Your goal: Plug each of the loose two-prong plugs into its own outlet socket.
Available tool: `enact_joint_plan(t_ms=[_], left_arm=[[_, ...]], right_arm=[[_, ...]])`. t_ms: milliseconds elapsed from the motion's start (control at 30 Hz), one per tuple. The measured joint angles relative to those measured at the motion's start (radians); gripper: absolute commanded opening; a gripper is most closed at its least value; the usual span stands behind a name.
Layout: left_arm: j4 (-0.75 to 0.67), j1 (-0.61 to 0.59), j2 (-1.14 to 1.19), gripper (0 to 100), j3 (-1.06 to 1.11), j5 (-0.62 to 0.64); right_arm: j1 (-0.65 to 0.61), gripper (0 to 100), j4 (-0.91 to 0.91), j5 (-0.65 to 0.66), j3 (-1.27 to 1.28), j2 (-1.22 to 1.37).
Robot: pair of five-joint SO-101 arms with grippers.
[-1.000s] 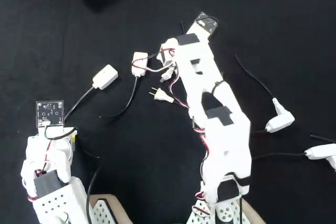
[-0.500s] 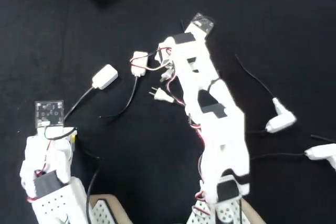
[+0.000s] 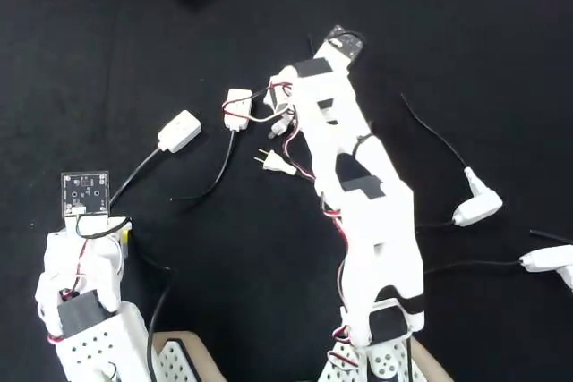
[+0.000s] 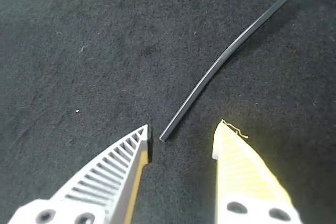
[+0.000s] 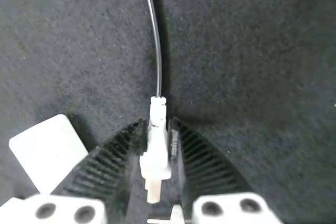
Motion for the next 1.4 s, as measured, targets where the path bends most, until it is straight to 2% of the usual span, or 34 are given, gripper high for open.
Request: enact_joint_plan(t_ms=[333,500,700,833,1033,1167,1400], left_arm=[[0.0,0.0,0.0,21,0.0,0.0],[0.0,0.0,0.0,21,0.0,0.0],[0.0,0.0,0.0,21,0.0,0.0],[0.0,0.0,0.0,21,0.0,0.0],[0.0,0.0,0.0,21,0.0,0.0],[0.0,0.0,0.0,21,0.0,0.0],[0.0,0.0,0.0,21,0.0,0.0]], right_arm=[[-0.037,6.7,0.038,0.0,0.0,0.008],[-0.04,1.5,0.043,0.0,0.0,0.008],[-0.041,1.2,0.104,0.0,-0.003,0.008],[-0.041,1.2,0.207,0.002,-0.051,0.009],[-0.043,1.2,0.416,0.094,-0.196,0.011],[0.002,1.2,0.517,0.12,-0.293,0.011],[0.044,1.2,0.569,0.16,-0.345,0.011]])
